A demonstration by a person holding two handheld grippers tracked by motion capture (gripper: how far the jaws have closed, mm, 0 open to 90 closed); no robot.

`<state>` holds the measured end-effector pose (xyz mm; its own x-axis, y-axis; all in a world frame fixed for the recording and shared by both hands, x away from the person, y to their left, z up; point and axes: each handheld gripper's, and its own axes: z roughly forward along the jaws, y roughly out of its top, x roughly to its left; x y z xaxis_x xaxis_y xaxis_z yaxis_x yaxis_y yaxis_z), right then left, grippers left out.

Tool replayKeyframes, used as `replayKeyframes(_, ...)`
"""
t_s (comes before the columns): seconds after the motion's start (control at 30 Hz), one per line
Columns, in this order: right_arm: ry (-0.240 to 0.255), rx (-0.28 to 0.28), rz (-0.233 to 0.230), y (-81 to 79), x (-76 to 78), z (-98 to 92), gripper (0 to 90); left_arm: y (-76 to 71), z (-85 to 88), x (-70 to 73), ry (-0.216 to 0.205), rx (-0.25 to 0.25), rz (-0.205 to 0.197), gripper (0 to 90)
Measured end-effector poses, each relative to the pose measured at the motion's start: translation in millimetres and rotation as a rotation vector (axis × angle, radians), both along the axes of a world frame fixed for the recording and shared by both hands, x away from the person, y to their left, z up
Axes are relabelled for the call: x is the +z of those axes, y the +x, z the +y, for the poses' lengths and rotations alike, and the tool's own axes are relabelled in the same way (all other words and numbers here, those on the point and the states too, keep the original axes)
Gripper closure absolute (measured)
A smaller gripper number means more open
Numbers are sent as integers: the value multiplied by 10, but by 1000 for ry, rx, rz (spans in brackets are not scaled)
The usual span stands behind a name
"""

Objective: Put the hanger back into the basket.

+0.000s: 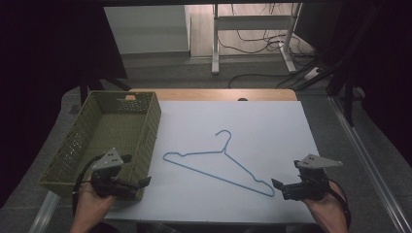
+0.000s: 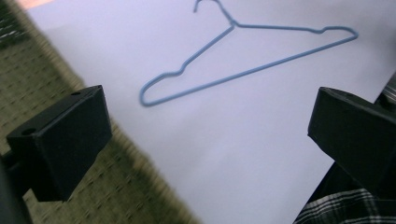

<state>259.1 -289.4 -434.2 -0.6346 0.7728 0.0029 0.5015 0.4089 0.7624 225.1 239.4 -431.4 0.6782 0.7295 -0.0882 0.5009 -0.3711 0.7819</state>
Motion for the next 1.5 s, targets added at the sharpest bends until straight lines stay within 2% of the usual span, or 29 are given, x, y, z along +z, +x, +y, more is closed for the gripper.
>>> replayKeyframes(0.1, 9, 11, 15, 29, 25, 31, 0, 41, -84, 25, -2, -21, 3, 0)
replayKeyframes(0.3, -9, 31, 47, 81, 35, 101, 0, 126, -244, 67, 3, -54, 2, 0)
replayKeyframes(0.5, 4, 48, 53, 130, 61, 146, 0, 206, -394, 82, 0, -76, -4, 0)
replayKeyframes(0.53, 10, 52, 54, 154, 70, 163, 0, 245, -466, 85, 6, -79, -6, 0)
replayKeyframes(0.7, 1, 63, 54, 206, 89, 200, 0, 332, -615, 84, -2, -99, -1, 0)
replayKeyframes(0.8, -2, 68, 55, 259, 101, 248, 0, 409, -757, 47, 22, -121, 3, 0)
replayKeyframes(0.93, -5, 83, 61, 314, 102, 306, 0, 484, -856, -5, 32, -139, 3, 0)
replayKeyframes(1.03, -7, 92, 57, 357, 104, 353, 0, 549, -917, -29, 15, -161, 5, 0)
replayKeyframes(1.17, -9, 100, 59, 408, 108, 405, 0, 616, -984, -43, 16, -170, 10, 0)
replayKeyframes(1.27, -3, 106, 65, 484, 102, 499, 0, 726, -1052, -87, 2, -181, 26, 0)
replayKeyframes(1.5, -42, 94, 74, 631, 53, 646, 0, 852, -1139, -199, 3, -183, 43, 0)
